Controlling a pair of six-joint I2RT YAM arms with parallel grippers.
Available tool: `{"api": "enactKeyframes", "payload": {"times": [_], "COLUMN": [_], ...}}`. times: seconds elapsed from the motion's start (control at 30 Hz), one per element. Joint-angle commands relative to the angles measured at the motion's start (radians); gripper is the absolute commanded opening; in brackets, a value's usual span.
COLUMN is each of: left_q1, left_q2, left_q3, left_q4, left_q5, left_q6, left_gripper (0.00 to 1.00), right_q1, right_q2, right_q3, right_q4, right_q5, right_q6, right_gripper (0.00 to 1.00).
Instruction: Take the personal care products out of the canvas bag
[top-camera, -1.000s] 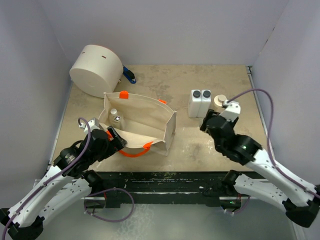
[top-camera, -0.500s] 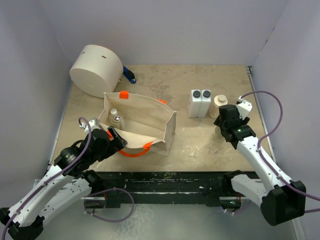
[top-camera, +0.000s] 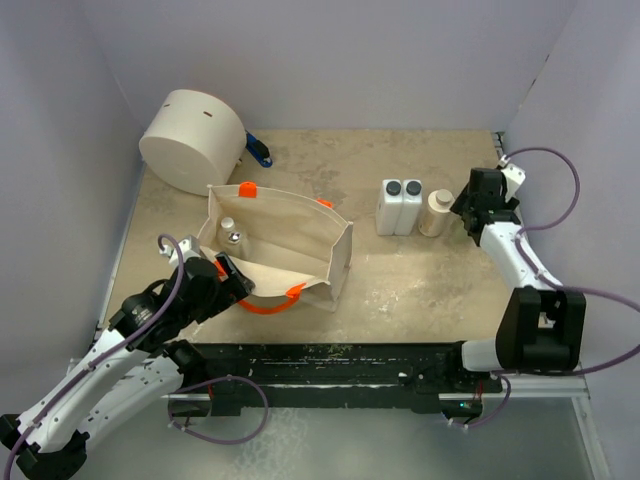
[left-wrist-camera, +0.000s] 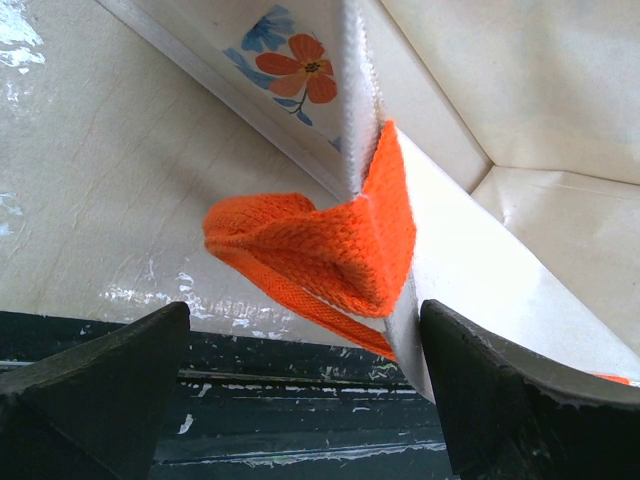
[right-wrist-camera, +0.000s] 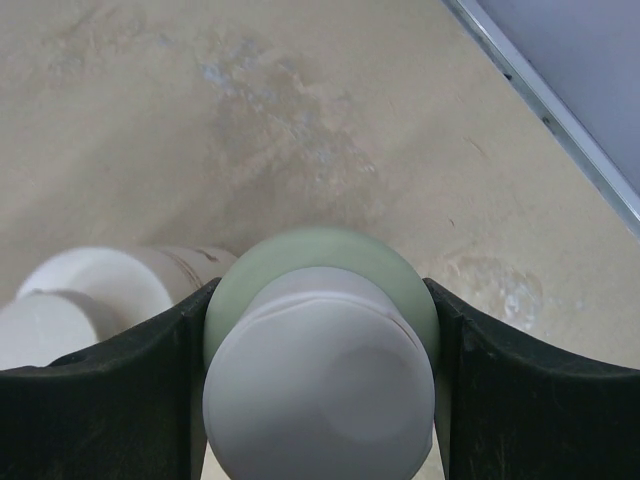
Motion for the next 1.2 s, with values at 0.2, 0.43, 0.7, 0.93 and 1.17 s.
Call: {"api": "enactKeyframes", "payload": {"times": [0.2,0.43,0.7,0.93,1.17], "left_q1": [-0.003,-0.004,-0.004,-0.004,-0.004], "left_q2": [-0.002,0.006,-0.003,0.003,0.007], "left_q3": [-0.002,0.003,0.039,0.035,0.093], "left_q4": [0.015,0.028,-0.006,0.003,-0.027], "left_q5": [-0.029,-0.018,-0.064,-0.064,-0.111], "left_q6": [0.020,0.036,0.030,0.018,0.033], "left_gripper": [1.00,1.00,1.00,0.99,1.00], "right_q1": [-0.051,-0.056,-0.056,-0.056,-0.056], "right_q2": [0.084,0.119,0.098,0.032,-0.137], "right_q3": [0.102,0.049,0.012,0.006,-0.059], "right_q4": [0.216,0.237,0.241,0.193,0.083], "right_q5": [-0.090,-0.153,-0.140,-0.128,-0.135], "right_q6": [-0.115,-0.113,-0.124,-0.124,-0.071], "right_gripper": [0.05,0.19,0.57,0.88,0.96]}}
